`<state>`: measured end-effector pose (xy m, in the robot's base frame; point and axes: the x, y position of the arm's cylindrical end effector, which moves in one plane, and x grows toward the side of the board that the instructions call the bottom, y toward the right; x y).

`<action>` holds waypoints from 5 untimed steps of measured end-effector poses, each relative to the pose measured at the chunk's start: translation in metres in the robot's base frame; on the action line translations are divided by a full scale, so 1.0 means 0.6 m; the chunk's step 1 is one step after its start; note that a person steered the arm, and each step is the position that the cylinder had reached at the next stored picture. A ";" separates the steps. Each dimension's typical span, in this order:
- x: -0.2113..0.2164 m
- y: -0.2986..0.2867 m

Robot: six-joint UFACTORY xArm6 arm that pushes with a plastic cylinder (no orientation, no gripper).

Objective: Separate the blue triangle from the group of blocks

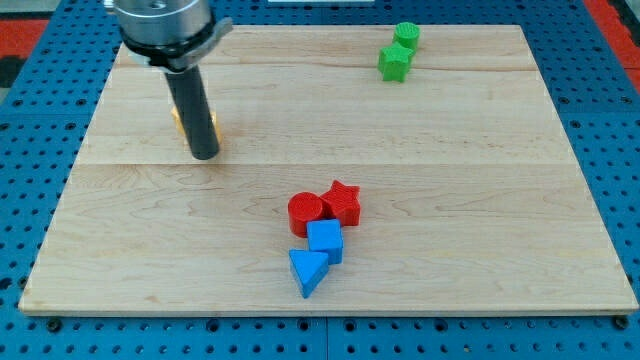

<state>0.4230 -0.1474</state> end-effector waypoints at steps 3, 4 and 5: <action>0.067 0.385; 0.232 0.448; 0.324 0.394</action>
<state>0.6174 0.0890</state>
